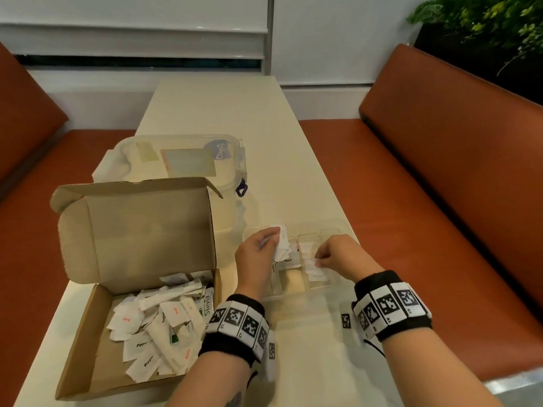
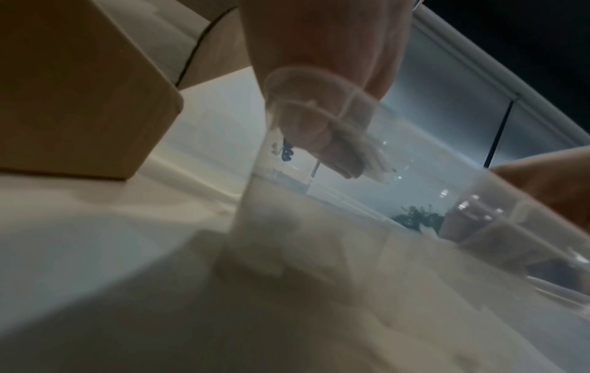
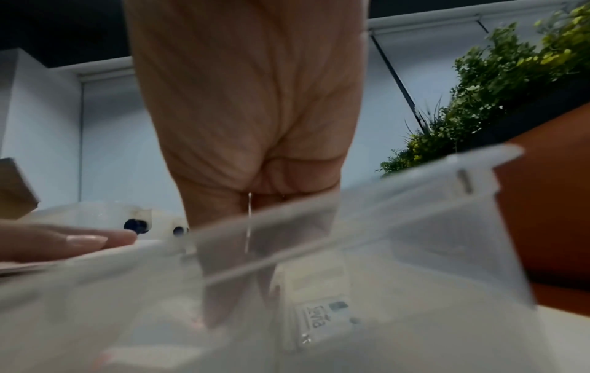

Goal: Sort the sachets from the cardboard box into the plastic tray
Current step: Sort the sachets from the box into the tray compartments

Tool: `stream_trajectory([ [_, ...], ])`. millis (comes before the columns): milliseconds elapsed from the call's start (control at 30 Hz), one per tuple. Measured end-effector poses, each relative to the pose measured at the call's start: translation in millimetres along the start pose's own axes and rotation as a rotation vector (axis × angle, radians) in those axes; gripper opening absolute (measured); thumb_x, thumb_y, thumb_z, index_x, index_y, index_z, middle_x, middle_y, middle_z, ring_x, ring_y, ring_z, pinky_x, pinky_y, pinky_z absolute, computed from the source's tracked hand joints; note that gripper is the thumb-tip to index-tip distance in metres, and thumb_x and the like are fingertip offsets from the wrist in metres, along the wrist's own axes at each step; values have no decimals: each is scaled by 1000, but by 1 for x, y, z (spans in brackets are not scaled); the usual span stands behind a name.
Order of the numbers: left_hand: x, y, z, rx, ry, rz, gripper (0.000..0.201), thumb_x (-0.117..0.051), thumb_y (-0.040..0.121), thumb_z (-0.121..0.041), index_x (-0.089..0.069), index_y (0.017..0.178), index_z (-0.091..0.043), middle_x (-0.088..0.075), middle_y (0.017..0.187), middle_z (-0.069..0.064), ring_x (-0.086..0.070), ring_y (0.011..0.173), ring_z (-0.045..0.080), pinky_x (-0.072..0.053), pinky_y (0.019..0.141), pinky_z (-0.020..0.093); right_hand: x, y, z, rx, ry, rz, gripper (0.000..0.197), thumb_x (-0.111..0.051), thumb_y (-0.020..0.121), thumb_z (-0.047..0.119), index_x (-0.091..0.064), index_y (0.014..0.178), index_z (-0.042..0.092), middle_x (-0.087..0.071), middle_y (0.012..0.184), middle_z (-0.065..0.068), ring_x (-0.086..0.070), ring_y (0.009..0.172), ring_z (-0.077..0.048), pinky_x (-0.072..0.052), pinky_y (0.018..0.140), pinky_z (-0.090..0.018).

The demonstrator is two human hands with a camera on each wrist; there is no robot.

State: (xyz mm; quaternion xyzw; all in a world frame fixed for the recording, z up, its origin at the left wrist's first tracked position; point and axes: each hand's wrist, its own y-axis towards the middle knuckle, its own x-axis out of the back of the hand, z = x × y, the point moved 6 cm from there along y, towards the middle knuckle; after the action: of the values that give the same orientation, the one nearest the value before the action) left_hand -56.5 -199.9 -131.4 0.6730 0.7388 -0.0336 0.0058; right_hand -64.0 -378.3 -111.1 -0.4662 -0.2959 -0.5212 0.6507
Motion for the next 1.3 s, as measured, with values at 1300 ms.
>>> stream_trajectory([
  [1300, -7, 6, 10, 8, 92, 70, 18, -65, 88, -12, -72, 89, -29, -69, 96, -13, -60, 96, -1, -42, 82, 4, -24, 0, -1, 92, -75, -133, 17, -65, 74, 2, -55, 72, 14, -43, 84, 1, -47, 74, -17, -29, 55, -18],
])
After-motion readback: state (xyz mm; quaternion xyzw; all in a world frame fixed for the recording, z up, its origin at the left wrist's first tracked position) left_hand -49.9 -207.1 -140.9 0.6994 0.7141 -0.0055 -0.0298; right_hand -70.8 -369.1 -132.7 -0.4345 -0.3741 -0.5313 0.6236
